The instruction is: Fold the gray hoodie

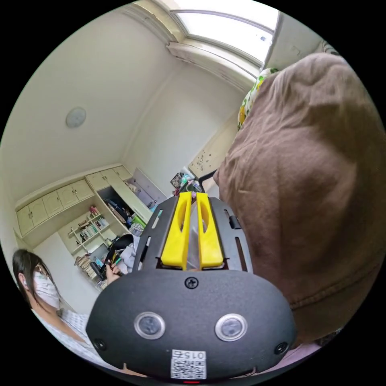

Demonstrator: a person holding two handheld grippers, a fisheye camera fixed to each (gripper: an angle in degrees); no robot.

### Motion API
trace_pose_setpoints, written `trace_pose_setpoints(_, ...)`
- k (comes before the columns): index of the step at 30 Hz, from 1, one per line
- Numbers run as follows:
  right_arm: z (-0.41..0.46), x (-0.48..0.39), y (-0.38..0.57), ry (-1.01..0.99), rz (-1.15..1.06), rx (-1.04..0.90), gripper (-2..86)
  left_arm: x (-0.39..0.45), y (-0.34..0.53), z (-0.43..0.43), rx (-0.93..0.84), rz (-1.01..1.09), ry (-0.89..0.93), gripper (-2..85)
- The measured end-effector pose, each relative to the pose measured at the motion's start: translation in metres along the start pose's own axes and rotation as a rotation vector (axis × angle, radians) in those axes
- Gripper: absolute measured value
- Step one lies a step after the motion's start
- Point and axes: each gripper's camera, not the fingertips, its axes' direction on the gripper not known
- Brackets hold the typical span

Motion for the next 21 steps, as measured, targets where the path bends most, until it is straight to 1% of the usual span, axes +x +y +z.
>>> trace_pose_setpoints(2,-0.009,-0.021,0.006,0.057,-0.083,0.019,0.4,-0.009,0.004,0.007,-0.042,0.006,-0.033,1.7)
trace_pose_setpoints(4,0.003,-0.058,0.019,0.063,-0.238,-0.067,0.3,-0.024,0.003,0.015,-0.109,0.020,-0.041,4.4)
trace_pose_setpoints(5,0.011,-0.068,0.024,0.054,-0.279,-0.107,0.3,-0.028,0.003,0.017,-0.127,0.030,-0.034,5.3)
trace_pose_setpoints(7,0.054,-0.106,0.050,-0.022,-0.433,-0.296,0.7,-0.044,0.005,0.029,-0.209,0.073,-0.003,8.9)
trace_pose_setpoints(9,0.088,-0.138,0.073,-0.103,-0.549,-0.410,1.0,-0.056,0.007,0.039,-0.287,0.082,0.061,10.4)
trace_pose_setpoints(10,0.107,-0.162,0.091,-0.153,-0.649,-0.440,1.0,-0.066,0.011,0.044,-0.340,0.070,0.126,10.9)
trace_pose_setpoints(11,0.116,-0.174,0.101,-0.175,-0.704,-0.450,1.0,-0.070,0.013,0.046,-0.360,0.063,0.157,11.3)
trace_pose_setpoints(12,0.132,-0.199,0.120,-0.207,-0.807,-0.463,0.9,-0.080,0.022,0.046,-0.383,0.055,0.200,12.1)
trace_pose_setpoints(13,0.148,-0.221,0.139,-0.225,-0.897,-0.457,0.6,-0.092,0.032,0.042,-0.381,0.041,0.211,12.8)
trace_pose_setpoints(14,0.155,-0.231,0.149,-0.229,-0.942,-0.450,0.5,-0.098,0.037,0.039,-0.372,0.028,0.206,13.1)
trace_pose_setpoints(17,0.188,-0.271,0.199,-0.161,-1.140,-0.324,0.0,-0.124,0.060,0.024,-0.305,-0.014,0.198,13.3)
trace_pose_setpoints(18,0.195,-0.284,0.222,-0.110,-1.237,-0.211,0.0,-0.130,0.067,0.022,-0.286,-0.015,0.211,13.2)
trace_pose_setpoints(19,0.199,-0.293,0.248,-0.061,-1.301,-0.049,0.1,-0.134,0.072,0.023,-0.272,-0.004,0.233,13.1)
trace_pose_setpoints(20,0.201,-0.297,0.259,-0.036,-1.306,0.028,0.2,-0.136,0.075,0.024,-0.267,0.005,0.243,13.0)
trace_pose_setpoints(21,0.205,-0.303,0.280,-0.012,-1.292,0.168,1.4,-0.138,0.079,0.027,-0.255,0.029,0.262,12.6)
